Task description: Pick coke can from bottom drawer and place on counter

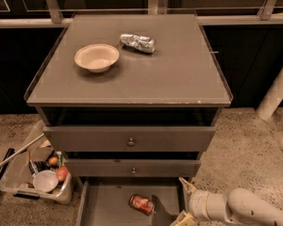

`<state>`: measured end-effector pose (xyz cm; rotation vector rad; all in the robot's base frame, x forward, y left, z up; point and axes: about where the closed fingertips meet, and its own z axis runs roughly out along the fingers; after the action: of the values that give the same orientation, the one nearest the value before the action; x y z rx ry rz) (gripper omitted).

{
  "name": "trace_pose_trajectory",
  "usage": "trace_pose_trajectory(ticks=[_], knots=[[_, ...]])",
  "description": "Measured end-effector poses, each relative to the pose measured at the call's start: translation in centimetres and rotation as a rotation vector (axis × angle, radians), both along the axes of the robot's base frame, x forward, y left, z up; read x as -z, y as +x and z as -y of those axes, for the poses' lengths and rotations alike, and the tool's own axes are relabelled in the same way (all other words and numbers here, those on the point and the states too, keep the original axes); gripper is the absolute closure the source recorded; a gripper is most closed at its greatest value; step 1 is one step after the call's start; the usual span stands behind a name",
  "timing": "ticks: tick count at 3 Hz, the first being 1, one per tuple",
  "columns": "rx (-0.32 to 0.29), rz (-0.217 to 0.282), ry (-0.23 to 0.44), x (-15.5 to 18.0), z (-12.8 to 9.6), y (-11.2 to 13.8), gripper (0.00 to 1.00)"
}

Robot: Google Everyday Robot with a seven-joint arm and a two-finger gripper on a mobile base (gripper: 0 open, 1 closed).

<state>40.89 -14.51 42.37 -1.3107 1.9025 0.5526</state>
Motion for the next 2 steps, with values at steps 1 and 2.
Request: trace_pose_trajectory(ticks=[1,2], knots=[[-0.022,0.036,0.049,2.3,-1.7,0.8,0.0],[-0.038,0.061,0.087,5.6,-3.7,1.4,0.0]])
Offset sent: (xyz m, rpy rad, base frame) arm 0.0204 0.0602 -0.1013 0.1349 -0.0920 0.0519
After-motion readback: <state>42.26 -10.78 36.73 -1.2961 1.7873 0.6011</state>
